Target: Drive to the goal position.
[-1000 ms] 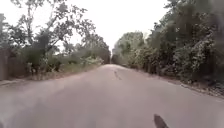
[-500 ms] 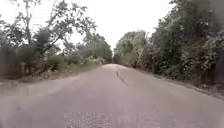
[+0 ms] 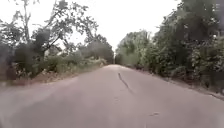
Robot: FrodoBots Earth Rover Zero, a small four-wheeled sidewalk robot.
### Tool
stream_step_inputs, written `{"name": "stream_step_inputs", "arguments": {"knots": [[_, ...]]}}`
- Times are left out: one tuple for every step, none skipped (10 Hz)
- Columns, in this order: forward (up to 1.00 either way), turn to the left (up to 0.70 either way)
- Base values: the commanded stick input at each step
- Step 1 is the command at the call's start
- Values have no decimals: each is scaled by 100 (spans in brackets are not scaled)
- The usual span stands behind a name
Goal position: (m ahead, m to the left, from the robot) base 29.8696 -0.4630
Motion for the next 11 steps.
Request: {"name": "stream_step_inputs", "arguments": {"knots": [[100, 0], [100, 0], [100, 0], [100, 0], [100, 0], [100, 0], [100, 0], [100, 0], [100, 0], [100, 0], [100, 0]]}}
